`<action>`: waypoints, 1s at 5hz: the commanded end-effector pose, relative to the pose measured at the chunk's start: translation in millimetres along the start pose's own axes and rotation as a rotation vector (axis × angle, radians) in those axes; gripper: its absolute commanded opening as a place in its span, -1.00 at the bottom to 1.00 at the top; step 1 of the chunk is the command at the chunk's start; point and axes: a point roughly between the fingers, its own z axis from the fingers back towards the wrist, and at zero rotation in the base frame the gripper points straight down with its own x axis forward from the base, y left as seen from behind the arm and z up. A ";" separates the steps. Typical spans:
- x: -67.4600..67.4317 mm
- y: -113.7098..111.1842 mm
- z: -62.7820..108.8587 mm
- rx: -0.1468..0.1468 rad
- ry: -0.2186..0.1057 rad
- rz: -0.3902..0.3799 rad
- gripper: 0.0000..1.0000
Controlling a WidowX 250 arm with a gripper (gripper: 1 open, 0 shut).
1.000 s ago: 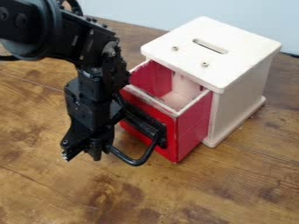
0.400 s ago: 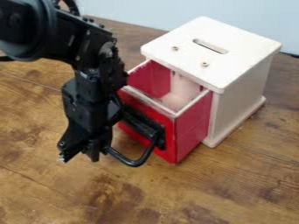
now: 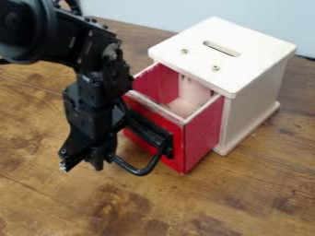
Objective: Open the drawer
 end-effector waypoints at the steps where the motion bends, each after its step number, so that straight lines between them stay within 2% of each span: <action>1: 27.1 56.3 -9.9 0.150 0.012 0.095 -1.00; 3: 29.2 60.9 -11.1 0.159 0.018 0.083 -1.00; 4: 30.7 58.9 -11.1 0.160 0.019 0.086 1.00; 5: 32.5 56.2 -11.0 0.162 0.020 0.091 -1.00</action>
